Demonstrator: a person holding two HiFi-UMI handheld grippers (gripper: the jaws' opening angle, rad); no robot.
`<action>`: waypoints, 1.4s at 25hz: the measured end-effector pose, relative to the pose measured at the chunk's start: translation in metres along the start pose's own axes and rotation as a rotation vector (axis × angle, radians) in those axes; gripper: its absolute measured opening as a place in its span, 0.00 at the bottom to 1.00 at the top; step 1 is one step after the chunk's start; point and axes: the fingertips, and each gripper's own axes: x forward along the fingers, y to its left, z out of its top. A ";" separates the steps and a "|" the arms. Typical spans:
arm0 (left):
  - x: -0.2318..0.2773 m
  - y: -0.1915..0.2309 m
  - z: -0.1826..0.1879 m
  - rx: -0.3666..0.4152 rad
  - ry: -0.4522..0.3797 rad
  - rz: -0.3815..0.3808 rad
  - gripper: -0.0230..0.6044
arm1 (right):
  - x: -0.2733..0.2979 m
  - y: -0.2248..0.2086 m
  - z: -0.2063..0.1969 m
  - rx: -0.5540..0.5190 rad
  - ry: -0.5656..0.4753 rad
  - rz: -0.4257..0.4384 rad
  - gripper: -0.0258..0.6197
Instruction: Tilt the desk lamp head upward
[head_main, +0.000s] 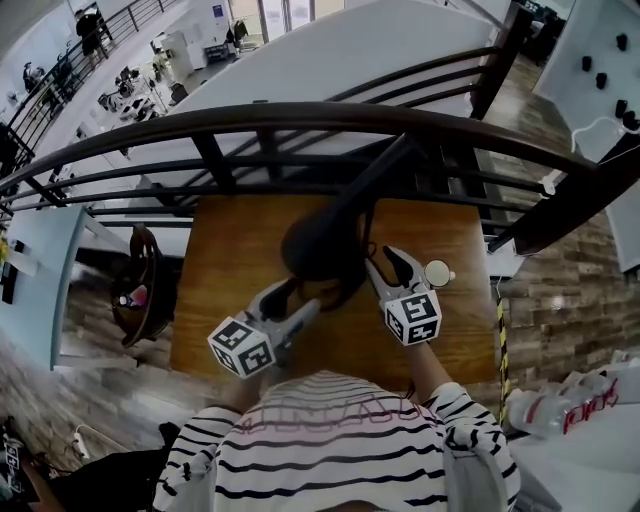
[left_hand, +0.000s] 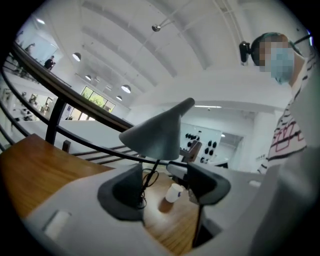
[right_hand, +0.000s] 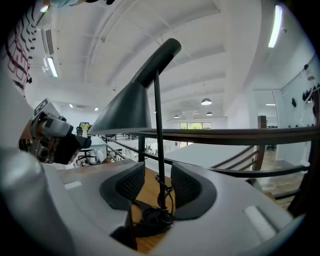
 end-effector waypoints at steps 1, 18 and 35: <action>0.003 0.001 0.002 -0.013 -0.009 -0.005 0.47 | 0.007 -0.002 -0.002 -0.010 0.006 0.006 0.30; 0.023 0.001 0.017 -0.092 -0.083 -0.017 0.47 | 0.055 -0.009 -0.001 -0.091 0.003 0.107 0.12; 0.013 -0.006 0.033 -0.149 -0.140 -0.019 0.57 | 0.056 -0.010 -0.003 -0.051 -0.008 0.127 0.12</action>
